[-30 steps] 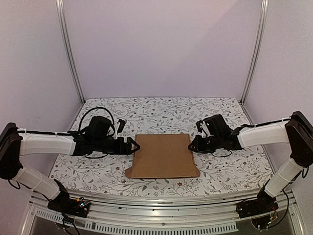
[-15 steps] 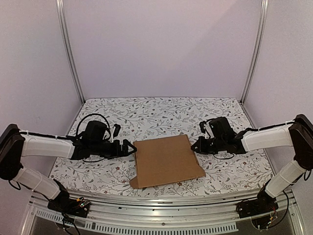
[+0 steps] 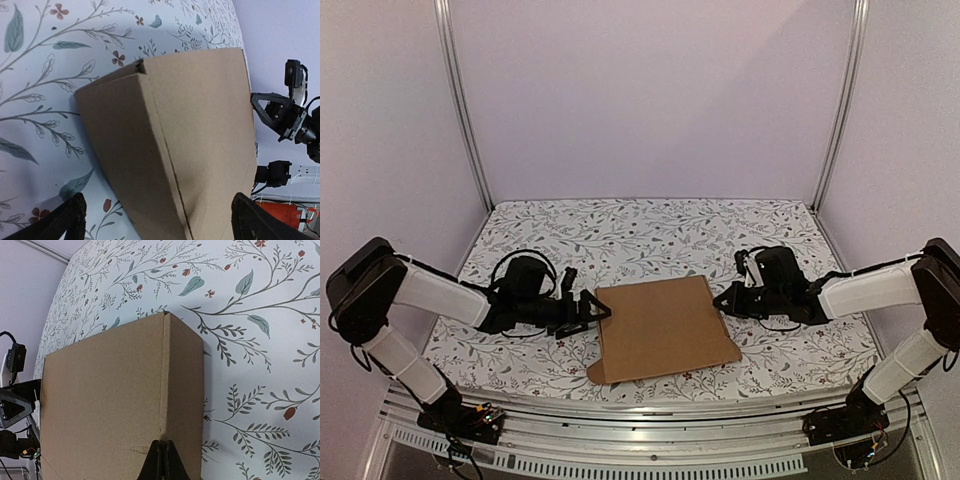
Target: Fold the paper box
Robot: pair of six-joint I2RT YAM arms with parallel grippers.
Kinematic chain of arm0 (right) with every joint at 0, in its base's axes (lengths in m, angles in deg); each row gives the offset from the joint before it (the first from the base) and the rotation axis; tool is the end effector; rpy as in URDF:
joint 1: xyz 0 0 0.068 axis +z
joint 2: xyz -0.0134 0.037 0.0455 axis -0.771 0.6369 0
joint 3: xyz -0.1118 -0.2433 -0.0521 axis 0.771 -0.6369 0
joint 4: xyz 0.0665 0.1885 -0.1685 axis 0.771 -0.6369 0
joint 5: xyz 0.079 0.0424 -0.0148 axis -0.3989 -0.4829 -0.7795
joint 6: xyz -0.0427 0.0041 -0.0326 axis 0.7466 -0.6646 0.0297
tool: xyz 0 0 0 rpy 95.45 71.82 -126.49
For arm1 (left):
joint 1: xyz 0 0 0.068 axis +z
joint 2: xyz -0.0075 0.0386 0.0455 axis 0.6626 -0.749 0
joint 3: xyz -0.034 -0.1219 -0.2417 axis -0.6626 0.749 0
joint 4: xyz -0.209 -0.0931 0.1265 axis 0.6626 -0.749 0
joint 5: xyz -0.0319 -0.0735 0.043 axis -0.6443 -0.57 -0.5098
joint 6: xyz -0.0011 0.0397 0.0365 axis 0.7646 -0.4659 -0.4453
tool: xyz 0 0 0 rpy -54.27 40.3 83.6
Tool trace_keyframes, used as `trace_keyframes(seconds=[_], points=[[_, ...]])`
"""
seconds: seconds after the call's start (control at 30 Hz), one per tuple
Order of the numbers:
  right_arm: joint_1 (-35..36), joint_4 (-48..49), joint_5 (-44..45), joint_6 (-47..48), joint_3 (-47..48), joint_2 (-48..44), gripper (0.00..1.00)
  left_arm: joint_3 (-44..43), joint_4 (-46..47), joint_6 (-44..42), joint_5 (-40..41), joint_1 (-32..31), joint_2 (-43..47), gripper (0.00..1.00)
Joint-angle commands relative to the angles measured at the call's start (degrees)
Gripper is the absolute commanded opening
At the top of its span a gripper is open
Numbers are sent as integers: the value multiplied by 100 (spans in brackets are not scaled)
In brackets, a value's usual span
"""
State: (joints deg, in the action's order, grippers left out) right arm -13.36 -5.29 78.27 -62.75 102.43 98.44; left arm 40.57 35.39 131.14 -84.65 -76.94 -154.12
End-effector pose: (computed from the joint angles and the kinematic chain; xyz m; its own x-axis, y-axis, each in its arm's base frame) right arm 0.2271 0.1786 0.1518 -0.8445 0.1918 -0.5000 -0.1684 0.7912 0.5879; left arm 0.2125 -0.1703 0.1334 -0.9396 -0.1798 -0.2913 0.1211 0.6214 -0.7741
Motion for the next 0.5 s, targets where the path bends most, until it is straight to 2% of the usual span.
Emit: trace_keyframes(seconds=[0.0, 0.47], points=[[-77, -733, 258, -76, -441, 190, 0, 99, 719, 434, -320, 20, -412, 100], [-200, -578, 295, -89, -860, 68, 0, -26, 1660, 965, -706, -13, -994, 100]])
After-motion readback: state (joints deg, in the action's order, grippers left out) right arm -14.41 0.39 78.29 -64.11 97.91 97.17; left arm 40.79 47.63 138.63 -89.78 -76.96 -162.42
